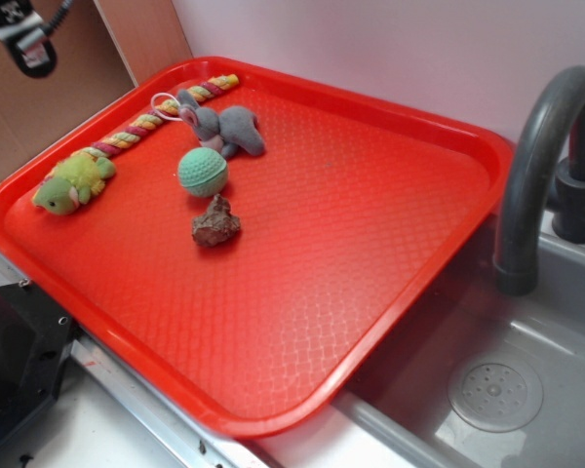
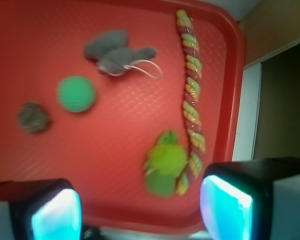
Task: Grab the multicolored rope.
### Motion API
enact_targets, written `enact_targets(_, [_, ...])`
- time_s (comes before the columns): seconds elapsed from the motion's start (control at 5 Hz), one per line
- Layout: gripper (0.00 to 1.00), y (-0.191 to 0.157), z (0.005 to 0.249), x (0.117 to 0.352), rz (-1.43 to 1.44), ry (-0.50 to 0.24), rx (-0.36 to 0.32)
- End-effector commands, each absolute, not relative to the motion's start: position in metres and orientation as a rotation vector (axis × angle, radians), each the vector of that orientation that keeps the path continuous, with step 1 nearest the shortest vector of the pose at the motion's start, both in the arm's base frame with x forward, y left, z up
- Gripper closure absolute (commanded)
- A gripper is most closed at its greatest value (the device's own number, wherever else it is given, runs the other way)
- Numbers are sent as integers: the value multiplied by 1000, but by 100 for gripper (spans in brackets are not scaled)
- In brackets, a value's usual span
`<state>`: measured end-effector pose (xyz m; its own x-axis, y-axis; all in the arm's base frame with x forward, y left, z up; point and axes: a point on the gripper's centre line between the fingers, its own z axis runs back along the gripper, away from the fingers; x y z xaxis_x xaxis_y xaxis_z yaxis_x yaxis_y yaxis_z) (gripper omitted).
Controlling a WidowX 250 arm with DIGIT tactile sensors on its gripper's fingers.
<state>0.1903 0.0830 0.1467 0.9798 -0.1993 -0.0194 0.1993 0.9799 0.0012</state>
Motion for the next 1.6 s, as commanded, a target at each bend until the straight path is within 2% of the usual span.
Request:
enact_targets(0.0, [0,142,118,236,-114,29,37])
enact_targets(0.2, [0,150,81,261,-112,102,0])
enact_targets(0.4, [0,147,61,272,-151,135,-17])
enact_targets(0.6, [0,129,54,276,-235,144,-37])
enact_targets(0.8, [0,113,50,273,-289,151,-38])
enact_targets(1.0, [0,100,44,269,-345,156,-68])
enact_targets(1.2, [0,98,30,265,-340,199,-53])
enact_targets(1.4, [0,111,25,263,-297,217,-53])
